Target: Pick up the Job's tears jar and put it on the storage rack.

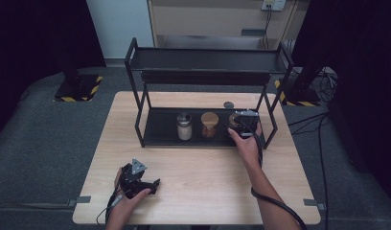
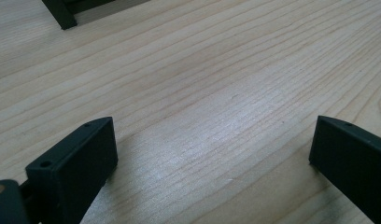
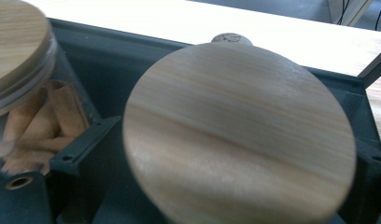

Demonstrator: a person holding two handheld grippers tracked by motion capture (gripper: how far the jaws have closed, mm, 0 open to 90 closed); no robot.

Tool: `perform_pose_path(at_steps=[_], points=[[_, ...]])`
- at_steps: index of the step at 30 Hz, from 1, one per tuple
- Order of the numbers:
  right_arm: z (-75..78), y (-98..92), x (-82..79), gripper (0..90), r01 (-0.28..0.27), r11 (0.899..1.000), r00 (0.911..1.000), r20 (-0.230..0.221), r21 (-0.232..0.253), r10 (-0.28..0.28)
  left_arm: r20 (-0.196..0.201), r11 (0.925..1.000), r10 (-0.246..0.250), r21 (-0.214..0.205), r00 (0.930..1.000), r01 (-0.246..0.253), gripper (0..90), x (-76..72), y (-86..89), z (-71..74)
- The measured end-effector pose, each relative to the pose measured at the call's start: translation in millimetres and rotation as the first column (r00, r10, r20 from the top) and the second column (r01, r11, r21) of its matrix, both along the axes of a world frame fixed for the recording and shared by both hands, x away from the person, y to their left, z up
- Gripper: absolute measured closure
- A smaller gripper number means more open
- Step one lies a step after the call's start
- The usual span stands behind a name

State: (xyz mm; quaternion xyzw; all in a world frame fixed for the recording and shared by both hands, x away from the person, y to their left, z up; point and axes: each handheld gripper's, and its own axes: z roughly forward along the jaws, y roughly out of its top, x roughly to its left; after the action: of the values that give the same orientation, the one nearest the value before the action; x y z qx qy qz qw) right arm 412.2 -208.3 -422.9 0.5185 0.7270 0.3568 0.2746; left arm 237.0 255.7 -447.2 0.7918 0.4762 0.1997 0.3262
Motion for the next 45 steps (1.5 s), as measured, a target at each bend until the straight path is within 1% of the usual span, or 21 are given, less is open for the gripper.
perform_pose_path(at_steps=[7,12,17,23,33,39,45], points=[[3.5,-7.1,-11.9,5.9,0.000,1.000,1.0000,0.008,0.004,0.000,0.000,1.0000,0.001,0.000,1.0000,-0.001,0.0,-0.1,-0.1,0.0],[5.5,-11.6,-20.3,4.4,-0.004,1.000,0.9999,0.014,0.020,0.003,0.000,1.0000,0.001,0.000,1.0000,-0.001,0.0,-0.1,-0.2,0.0],[7.6,-12.9,-28.4,3.9,-0.011,1.000,0.9997,0.022,0.024,0.010,0.000,1.0000,0.001,0.000,1.0000,-0.001,0.0,-0.1,-0.2,0.0],[10.3,-13.3,-33.2,3.4,-0.018,1.000,0.9996,0.021,0.022,0.018,0.000,1.0000,0.001,0.000,1.0000,-0.001,0.0,-0.1,-0.1,0.0],[19.2,-14.3,-44.2,3.3,-0.036,0.999,0.9990,0.029,0.021,0.035,-0.001,1.0000,0.000,-0.002,1.0000,0.000,0.0,0.2,0.0,0.0],[24.3,-15.6,-56.5,3.3,-0.040,0.999,0.9987,0.034,0.026,0.039,-0.001,1.0000,0.000,-0.002,1.0000,0.000,0.0,0.3,0.0,-0.1],[25.6,-18.0,-66.5,3.3,-0.058,0.998,0.9976,0.038,0.029,0.057,-0.003,1.0000,0.000,-0.003,1.0000,0.000,0.0,0.7,0.0,-0.1]])
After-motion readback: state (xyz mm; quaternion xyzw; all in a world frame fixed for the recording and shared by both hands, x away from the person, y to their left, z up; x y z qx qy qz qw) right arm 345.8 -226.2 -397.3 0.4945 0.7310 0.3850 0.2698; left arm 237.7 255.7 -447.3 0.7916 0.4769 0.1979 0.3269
